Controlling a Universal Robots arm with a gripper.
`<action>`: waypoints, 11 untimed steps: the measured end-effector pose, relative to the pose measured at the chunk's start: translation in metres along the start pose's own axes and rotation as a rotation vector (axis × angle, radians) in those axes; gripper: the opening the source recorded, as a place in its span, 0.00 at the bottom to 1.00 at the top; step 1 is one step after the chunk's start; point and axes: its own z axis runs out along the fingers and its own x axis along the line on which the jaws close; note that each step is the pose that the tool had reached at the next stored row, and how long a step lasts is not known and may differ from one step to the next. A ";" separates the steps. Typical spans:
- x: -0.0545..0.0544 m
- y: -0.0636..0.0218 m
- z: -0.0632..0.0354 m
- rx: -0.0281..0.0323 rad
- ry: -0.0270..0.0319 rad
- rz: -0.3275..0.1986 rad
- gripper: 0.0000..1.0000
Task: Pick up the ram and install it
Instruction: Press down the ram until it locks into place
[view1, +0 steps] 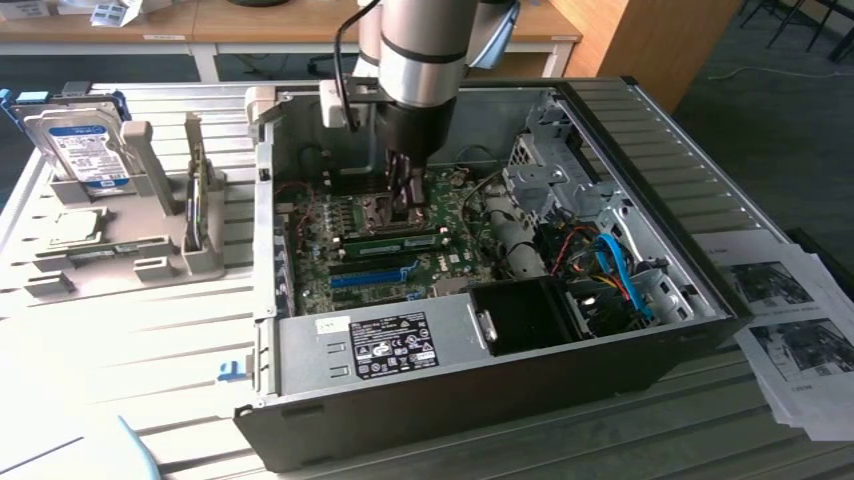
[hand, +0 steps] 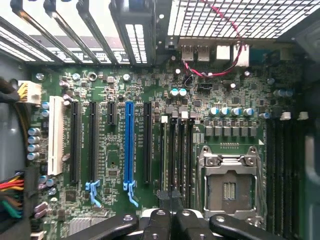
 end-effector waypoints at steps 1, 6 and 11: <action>0.000 0.0001 -0.0033 0.0000 0.0001 0.000 0.09; 0.000 0.0007 -0.0198 0.0000 0.0006 0.000 0.09; -0.001 0.0011 -0.0346 0.0000 0.0013 0.000 0.09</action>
